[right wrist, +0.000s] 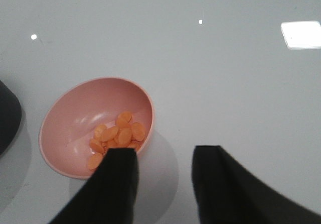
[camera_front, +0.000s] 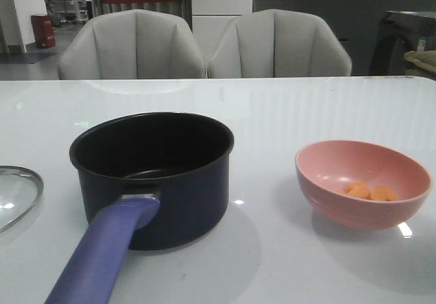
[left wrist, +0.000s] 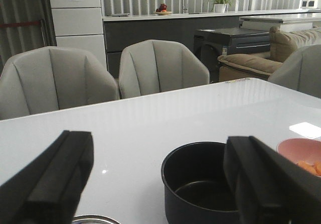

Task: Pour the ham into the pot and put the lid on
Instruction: 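Move the right gripper down to the rim of the pink bowl, then grip the pink bowl rim with the right gripper and lift it over the pot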

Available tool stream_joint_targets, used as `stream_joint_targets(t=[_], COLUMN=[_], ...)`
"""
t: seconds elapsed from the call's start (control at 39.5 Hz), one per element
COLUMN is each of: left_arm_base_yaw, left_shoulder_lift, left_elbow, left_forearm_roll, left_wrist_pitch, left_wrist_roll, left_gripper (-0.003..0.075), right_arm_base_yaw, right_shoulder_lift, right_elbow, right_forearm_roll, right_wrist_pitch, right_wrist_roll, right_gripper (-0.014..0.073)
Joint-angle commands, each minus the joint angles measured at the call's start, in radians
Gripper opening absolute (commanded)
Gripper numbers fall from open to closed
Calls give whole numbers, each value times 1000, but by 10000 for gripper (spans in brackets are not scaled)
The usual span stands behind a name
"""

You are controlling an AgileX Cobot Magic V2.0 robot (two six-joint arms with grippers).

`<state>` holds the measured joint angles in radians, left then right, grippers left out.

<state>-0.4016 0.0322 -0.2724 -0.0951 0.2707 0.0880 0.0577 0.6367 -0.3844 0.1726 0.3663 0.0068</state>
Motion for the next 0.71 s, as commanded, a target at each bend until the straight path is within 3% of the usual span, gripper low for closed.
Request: stream_joint_targets(t=[0.0, 0.68], left_arm_base_yaw=[-8, -8], left_shoulder_lift=[12, 12], left_elbow=[-27, -27], left_forearm_roll=[-3, -7], left_wrist_pitch=[-83, -79], left_wrist_roll=[2, 2], left_gripper=[574, 574], right_arm_base_yaw=[13, 37], right_shoulder_lift=[94, 932], right_elbow=[-92, -602], right_forearm_roll=[6, 14], right_wrist_pitch=[-37, 235], right_wrist_roll=[1, 0], right_gripper=[507, 505])
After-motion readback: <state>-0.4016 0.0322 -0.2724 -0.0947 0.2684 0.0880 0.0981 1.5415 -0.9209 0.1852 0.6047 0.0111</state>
